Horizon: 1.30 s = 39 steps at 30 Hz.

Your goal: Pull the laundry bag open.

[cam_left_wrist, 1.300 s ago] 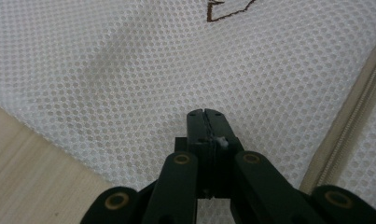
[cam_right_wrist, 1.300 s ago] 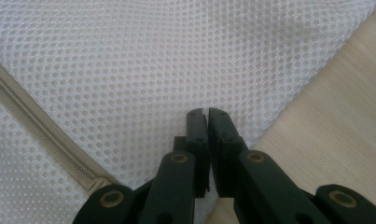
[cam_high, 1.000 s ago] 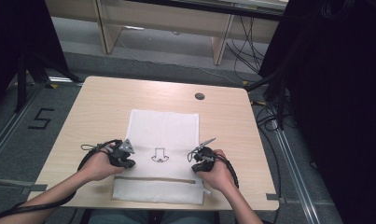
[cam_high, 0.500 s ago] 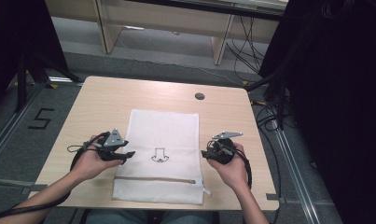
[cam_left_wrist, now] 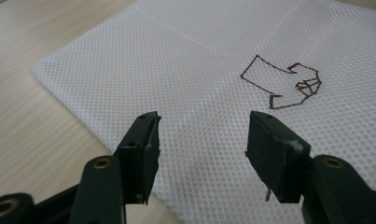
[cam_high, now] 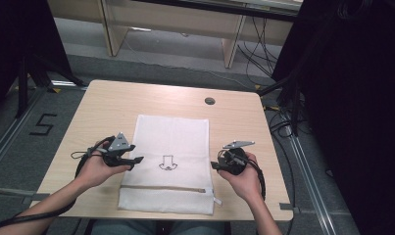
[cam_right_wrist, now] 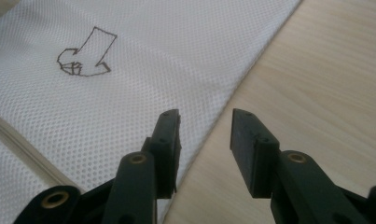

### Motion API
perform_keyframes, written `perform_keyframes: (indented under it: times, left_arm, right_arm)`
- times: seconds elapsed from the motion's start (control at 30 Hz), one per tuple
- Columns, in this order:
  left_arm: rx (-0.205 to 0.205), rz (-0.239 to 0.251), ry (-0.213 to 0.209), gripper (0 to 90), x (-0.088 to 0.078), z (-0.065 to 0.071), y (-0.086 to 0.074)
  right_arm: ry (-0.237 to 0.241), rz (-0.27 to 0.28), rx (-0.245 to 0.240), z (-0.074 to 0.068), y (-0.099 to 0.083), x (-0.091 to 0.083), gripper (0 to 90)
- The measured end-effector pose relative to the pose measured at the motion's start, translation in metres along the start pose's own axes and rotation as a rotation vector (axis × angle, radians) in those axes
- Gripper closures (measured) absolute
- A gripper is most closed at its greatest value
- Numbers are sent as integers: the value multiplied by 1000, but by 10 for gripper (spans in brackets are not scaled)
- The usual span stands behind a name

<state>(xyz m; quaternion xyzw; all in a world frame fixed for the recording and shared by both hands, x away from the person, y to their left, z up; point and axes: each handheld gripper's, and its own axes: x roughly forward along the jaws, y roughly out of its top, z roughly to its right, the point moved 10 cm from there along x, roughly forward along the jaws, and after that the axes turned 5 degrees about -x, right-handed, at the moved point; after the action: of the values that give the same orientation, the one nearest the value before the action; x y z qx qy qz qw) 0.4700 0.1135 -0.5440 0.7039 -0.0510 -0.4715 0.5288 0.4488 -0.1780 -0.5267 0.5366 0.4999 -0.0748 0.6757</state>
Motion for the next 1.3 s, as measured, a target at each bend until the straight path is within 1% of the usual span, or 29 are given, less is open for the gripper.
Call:
perform_keyframes:
  times: [0.03, 0.07, 0.13, 0.2, 0.23, 0.3, 0.33, 0.37, 0.4, 0.47, 0.53, 0.63, 0.67, 0.7, 0.77, 0.8, 0.83, 0.87, 0.93, 1.0, 1.03, 1.07, 1.1, 1.13, 1.17, 1.2, 1.23, 1.27, 1.3]
  left_arm:
    - [-3, 8, -9, 436, 1, 0, 1]
    - [3, 5, -20, 431, 1, 0, 1]
    - [-24, 7, -18, 418, 3, 1, 1]
    - [-13, 10, -19, 404, 4, 2, 3]
    - [-22, 0, -30, 399, 4, 5, 2]
    - [-19, 5, -33, 398, 4, 8, 3]
    - [-18, -2, -42, 397, 4, 10, 2]
    - [-26, 1, -48, 397, 5, 12, 2]
    - [-7, 5, -43, 398, 5, 13, 3]
    - [-3, -2, -60, 398, 6, 15, 2]
    - [1, -7, -68, 399, 8, 17, 1]
    - [-1, 9, -68, 399, 9, 17, 3]
    - [-6, 7, -64, 399, 9, 17, 4]
    - [-4, 8, -64, 399, 8, 16, 4]
    - [-19, 11, -66, 401, 9, 17, 5]
    - [-23, 15, -67, 401, 9, 17, 5]
    - [-23, 31, -64, 401, 11, 17, 7]
    - [-35, 32, -66, 402, 11, 18, 6]
    - [-15, 14, -66, 402, 11, 17, 5]
    - [-9, 15, -69, 403, 12, 18, 5]
    - [-24, 15, -70, 403, 12, 20, 5]
    - [-4, 19, -79, 403, 12, 21, 4]
    - [-34, 30, -81, 405, 12, 24, 4]
    - [5, 12, -79, 406, 10, 22, 3]
    - [3, 12, -87, 406, 10, 23, 4]
    - [-23, 29, -88, 406, 11, 25, 5]
    - [3, 21, -83, 407, 9, 24, 6]
    - [-6, 27, -87, 407, 8, 26, 7]
    - [5, 24, -94, 408, 8, 26, 8]
  right_arm:
    - [8, -40, -9, -1, -4, -2, 647]
    - [12, -35, -13, -2, -4, -1, 664]
    - [22, -56, -32, -4, -8, 1, 711]
    - [25, -80, -71, -7, -11, -1, 757]
    - [28, -60, -96, -9, -10, -1, 796]
    - [78, -82, -69, -17, -13, -4, 806]
    - [91, -82, -77, -20, -15, -4, 814]
    - [95, -101, -90, -23, -18, -5, 819]
    - [98, -110, -98, -25, -20, -5, 829]
    - [96, -114, -134, -27, -23, -6, 872]
    - [109, -132, -124, -31, -25, -9, 900]
    - [110, -142, -126, -31, -27, -8, 900]
    - [107, -159, -126, -32, -29, -8, 900]
    - [103, -155, -155, -29, -29, -6, 900]
    - [103, -165, -164, -29, -31, -5, 900]
    - [103, -165, -164, -29, -31, -5, 900]
    - [104, -178, -143, -31, -32, -7, 900]
    - [105, -163, -162, -29, -31, -6, 900]
    - [101, -140, -159, -29, -29, -6, 900]
    - [101, -158, -176, -28, -29, -10, 900]
    - [103, -171, -157, -29, -30, -12, 900]
    - [101, -168, -165, -29, -30, -12, 900]
    - [97, -164, -169, -29, -31, -13, 900]
    - [97, -166, -179, -28, -32, -14, 900]
    - [99, -179, -163, -30, -35, -16, 900]
    - [97, -166, -178, -30, -36, -15, 900]
    - [96, -191, -154, -32, -39, -16, 900]
    - [104, -185, -175, -32, -41, -15, 900]
    - [103, -189, -167, -33, -43, -15, 900]
